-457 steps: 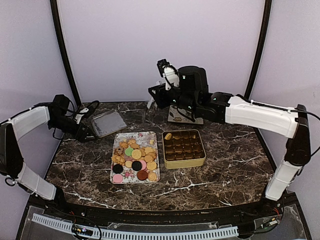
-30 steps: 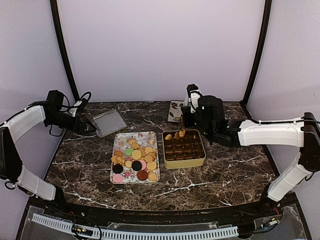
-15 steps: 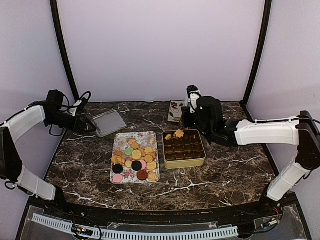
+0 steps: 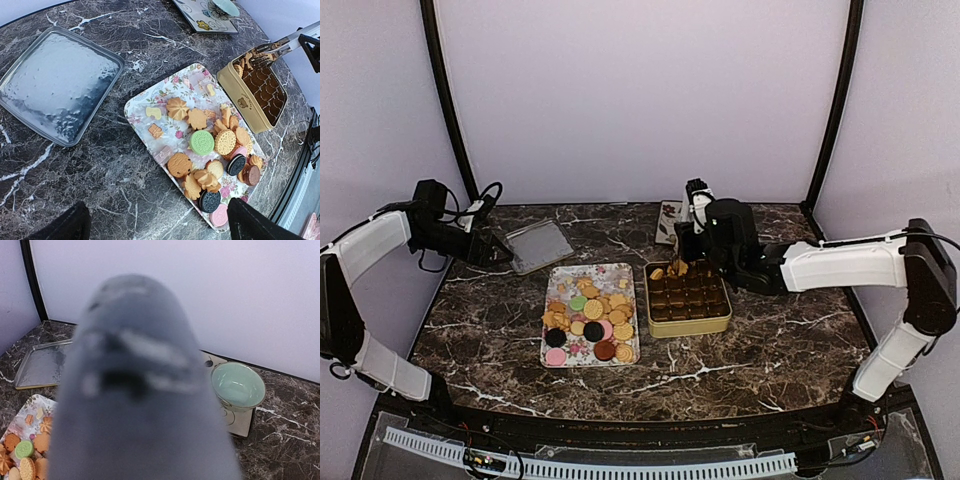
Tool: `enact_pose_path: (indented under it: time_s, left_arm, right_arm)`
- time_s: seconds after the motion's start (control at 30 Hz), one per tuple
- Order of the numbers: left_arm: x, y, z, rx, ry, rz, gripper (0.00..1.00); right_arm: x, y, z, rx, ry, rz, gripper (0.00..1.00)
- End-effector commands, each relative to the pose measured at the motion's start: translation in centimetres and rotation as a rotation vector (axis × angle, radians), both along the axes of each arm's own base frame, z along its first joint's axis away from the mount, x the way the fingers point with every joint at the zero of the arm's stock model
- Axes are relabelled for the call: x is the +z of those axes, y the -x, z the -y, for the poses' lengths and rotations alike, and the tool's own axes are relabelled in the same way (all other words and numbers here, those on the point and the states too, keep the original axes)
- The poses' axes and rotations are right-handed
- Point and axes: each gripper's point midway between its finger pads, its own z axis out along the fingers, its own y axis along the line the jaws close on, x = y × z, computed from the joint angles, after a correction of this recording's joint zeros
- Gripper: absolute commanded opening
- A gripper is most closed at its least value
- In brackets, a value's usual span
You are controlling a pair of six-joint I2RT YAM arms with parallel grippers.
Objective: Pack the cookies
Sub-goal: Place the fake cookies in the empty pocket of the box.
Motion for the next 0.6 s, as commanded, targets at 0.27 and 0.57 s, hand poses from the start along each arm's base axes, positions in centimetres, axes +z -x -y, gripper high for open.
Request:
enact_pose_path:
  time_s: [0.27, 0.57]
  left_arm:
    - [0.7, 0.2, 0.0, -0.001, 0.013, 0.022, 0.98]
    - [0.5, 0.3, 0.1, -0.003, 0.022, 0.013, 0.98]
  right_arm:
    - [0.7, -1.4, -0.7, -0.019, -0.022, 0.031, 0.48]
    - [2.1, -1.3, 0.7, -0.066, -0.002, 0.067, 0.47]
